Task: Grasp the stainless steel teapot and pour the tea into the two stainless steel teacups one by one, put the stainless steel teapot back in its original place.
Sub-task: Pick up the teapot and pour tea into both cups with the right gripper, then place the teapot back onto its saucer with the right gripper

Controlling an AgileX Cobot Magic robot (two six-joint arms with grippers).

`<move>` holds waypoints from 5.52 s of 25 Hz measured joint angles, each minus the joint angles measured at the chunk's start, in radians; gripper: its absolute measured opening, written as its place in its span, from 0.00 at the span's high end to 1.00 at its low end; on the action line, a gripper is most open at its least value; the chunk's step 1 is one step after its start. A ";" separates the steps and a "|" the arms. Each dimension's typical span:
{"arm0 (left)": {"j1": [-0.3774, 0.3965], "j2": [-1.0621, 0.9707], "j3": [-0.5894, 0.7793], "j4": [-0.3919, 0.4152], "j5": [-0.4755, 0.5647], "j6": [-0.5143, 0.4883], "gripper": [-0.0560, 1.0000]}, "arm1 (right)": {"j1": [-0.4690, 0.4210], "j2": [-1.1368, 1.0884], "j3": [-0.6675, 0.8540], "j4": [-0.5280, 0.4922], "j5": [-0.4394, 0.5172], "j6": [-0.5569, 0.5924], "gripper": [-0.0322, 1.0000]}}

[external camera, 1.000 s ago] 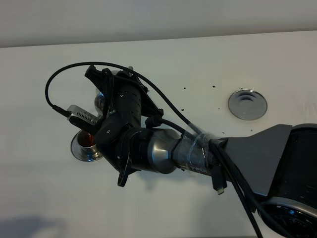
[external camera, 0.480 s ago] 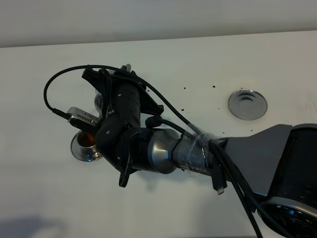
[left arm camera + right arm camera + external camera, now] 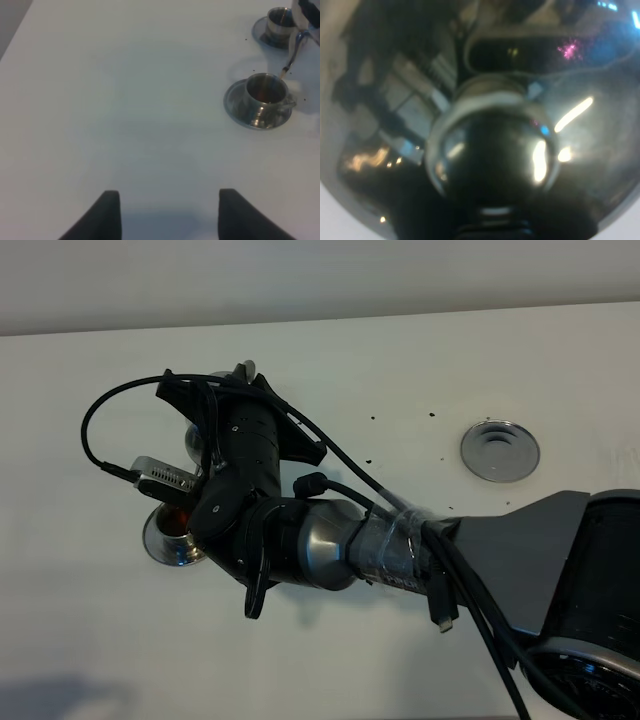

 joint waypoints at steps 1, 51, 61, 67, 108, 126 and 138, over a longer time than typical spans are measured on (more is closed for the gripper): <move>0.000 0.000 0.000 0.000 0.000 0.000 0.50 | 0.000 0.000 0.000 -0.001 -0.001 0.000 0.79; 0.000 0.000 0.000 0.000 0.000 -0.001 0.50 | -0.449 -0.339 0.000 1.333 0.149 0.297 0.79; 0.000 0.000 0.000 0.000 0.000 0.001 0.50 | -0.638 -0.340 0.000 1.658 0.236 0.211 0.79; 0.000 0.000 0.000 0.000 0.000 0.001 0.50 | -0.618 -0.340 0.013 1.783 0.271 0.161 0.79; 0.000 0.000 0.000 0.000 0.000 -0.001 0.50 | -0.800 -0.391 0.319 1.610 -0.060 0.291 0.79; 0.000 0.000 0.000 0.000 0.000 -0.001 0.50 | -0.815 -0.330 0.407 1.644 -0.222 0.302 0.79; 0.000 0.000 0.000 0.000 0.000 0.000 0.50 | -0.815 -0.330 0.407 1.644 -0.216 0.311 0.79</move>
